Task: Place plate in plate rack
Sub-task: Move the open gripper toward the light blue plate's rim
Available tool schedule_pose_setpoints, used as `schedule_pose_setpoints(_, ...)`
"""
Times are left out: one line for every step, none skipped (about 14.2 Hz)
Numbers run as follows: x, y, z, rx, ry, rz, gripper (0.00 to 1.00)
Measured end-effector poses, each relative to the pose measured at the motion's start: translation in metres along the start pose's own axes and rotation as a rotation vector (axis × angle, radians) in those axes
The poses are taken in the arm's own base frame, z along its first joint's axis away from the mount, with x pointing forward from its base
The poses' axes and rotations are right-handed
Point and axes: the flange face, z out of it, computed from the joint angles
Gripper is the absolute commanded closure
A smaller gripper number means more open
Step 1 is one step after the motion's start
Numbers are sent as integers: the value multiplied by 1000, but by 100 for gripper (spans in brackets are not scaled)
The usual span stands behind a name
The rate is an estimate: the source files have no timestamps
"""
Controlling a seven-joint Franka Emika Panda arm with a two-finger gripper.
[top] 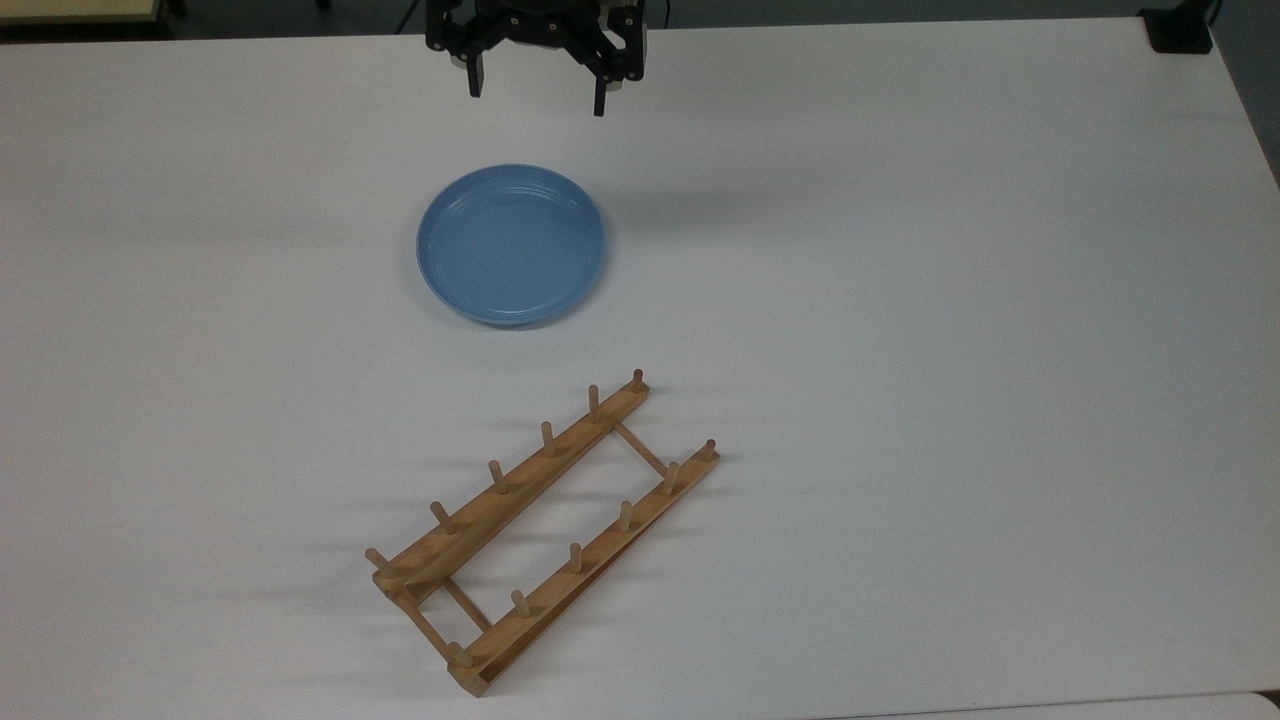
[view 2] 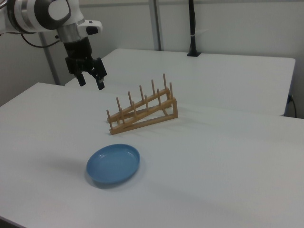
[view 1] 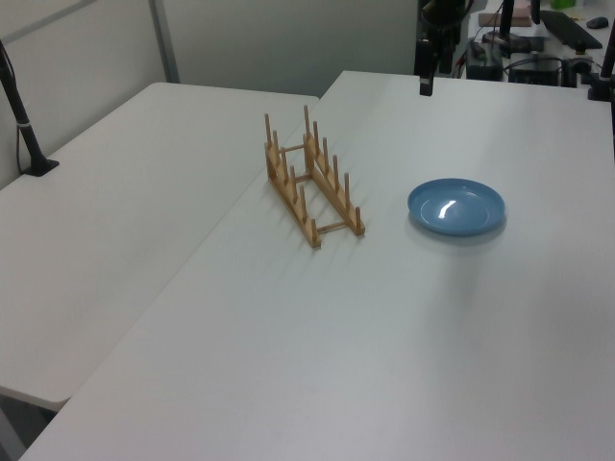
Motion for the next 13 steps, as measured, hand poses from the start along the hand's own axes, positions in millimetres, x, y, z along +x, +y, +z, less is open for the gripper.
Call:
schedule_pose_setpoints(0, 0, 0, 0, 0, -8, 0)
schedule_pose_setpoints(0, 0, 0, 0, 0, -17, 0)
schedule_pose_setpoints(0, 1, 0, 0, 0, -31, 0)
schedule_pose_setpoints(0, 2, 0, 0, 0, -44, 0)
schedule_pose_setpoints(1, 5, 1, 0, -1, -57, 0)
schedule_pose_setpoints(1, 9, 1, -1, -2, -62, 0)
schedule_pose_setpoints(2, 16, 2, -1, -4, -73, 0)
schedule_pose_setpoints(4, 24, 4, -2, -7, -90, 0)
schedule_pose_setpoints(4, 31, 5, -2, -10, -106, 0)
schedule_pose_setpoints(5, 43, 8, -3, -16, -127, 0)
schedule_pose_setpoints(6, 55, 13, -3, -25, -155, 0)
schedule_pose_setpoints(8, 65, 19, -3, -36, -186, 0)
schedule_pose_setpoints(9, 73, 25, -2, -47, -216, 0)
